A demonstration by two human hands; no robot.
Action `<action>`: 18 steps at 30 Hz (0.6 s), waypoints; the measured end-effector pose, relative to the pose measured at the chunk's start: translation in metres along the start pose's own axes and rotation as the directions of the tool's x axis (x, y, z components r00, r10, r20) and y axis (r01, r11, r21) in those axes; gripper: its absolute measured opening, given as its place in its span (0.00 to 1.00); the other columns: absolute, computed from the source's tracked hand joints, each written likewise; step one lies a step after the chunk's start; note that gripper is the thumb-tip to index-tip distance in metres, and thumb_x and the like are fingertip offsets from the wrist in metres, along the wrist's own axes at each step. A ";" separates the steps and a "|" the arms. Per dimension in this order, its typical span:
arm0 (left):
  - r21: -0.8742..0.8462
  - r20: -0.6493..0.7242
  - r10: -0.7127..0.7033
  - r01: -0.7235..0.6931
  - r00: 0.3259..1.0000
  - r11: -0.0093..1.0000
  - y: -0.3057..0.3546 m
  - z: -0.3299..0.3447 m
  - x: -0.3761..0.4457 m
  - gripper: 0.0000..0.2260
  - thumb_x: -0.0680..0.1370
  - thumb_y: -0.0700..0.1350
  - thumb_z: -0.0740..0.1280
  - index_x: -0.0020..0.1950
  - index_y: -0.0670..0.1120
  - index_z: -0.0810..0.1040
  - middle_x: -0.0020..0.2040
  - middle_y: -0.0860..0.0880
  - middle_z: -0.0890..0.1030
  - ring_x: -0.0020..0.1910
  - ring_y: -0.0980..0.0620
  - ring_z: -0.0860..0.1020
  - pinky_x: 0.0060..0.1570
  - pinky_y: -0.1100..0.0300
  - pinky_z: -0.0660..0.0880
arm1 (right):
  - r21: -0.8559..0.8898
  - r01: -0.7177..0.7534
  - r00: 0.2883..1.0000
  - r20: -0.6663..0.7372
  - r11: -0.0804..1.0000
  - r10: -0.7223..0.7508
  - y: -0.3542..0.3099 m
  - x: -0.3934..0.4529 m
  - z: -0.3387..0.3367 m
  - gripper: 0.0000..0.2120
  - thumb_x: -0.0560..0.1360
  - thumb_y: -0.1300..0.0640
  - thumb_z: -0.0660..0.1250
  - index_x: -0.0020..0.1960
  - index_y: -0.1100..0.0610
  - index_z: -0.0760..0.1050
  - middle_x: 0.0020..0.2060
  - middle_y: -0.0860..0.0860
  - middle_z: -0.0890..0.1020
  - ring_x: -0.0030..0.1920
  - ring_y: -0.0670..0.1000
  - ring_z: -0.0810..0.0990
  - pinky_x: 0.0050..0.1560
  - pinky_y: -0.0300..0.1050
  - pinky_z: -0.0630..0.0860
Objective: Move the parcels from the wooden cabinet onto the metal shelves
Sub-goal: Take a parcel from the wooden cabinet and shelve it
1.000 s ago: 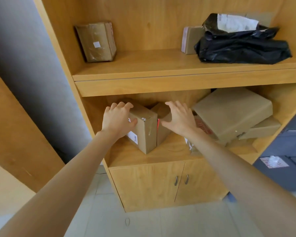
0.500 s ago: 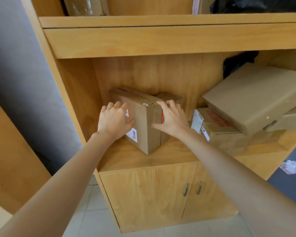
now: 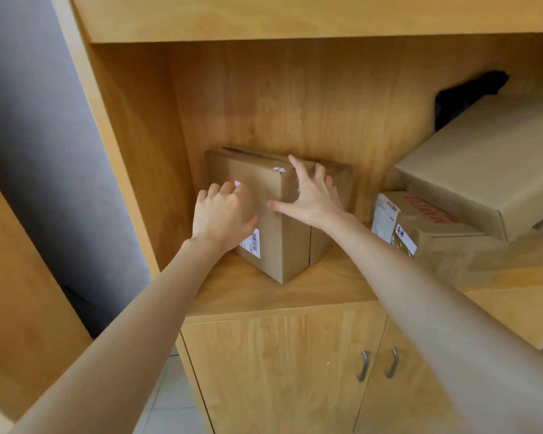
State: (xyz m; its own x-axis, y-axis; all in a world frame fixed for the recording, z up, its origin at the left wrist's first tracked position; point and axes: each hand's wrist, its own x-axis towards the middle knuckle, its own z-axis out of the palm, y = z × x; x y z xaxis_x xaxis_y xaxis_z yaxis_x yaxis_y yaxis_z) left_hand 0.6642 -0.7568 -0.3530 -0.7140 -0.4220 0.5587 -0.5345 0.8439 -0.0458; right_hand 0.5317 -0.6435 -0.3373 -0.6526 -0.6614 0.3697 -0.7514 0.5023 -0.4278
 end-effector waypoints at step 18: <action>-0.067 0.122 -0.056 0.065 0.991 0.996 0.002 -0.080 0.002 0.21 0.75 0.53 0.65 0.65 0.45 0.71 0.57 0.45 0.77 0.54 0.42 0.74 0.52 0.52 0.68 | 0.337 -0.168 0.978 -0.064 0.926 0.201 -0.026 -0.028 -0.060 0.37 0.66 0.43 0.76 0.70 0.45 0.63 0.62 0.54 0.65 0.54 0.53 0.72 0.52 0.42 0.66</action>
State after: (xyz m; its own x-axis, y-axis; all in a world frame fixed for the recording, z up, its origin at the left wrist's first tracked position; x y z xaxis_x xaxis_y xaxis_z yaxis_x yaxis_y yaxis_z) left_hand 0.6982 -0.7294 -0.2860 -0.7327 -0.5062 0.4548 -0.5482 0.8351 0.0464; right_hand 0.5634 -0.6046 -0.2873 -0.7951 -0.5102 0.3280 -0.5534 0.3890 -0.7365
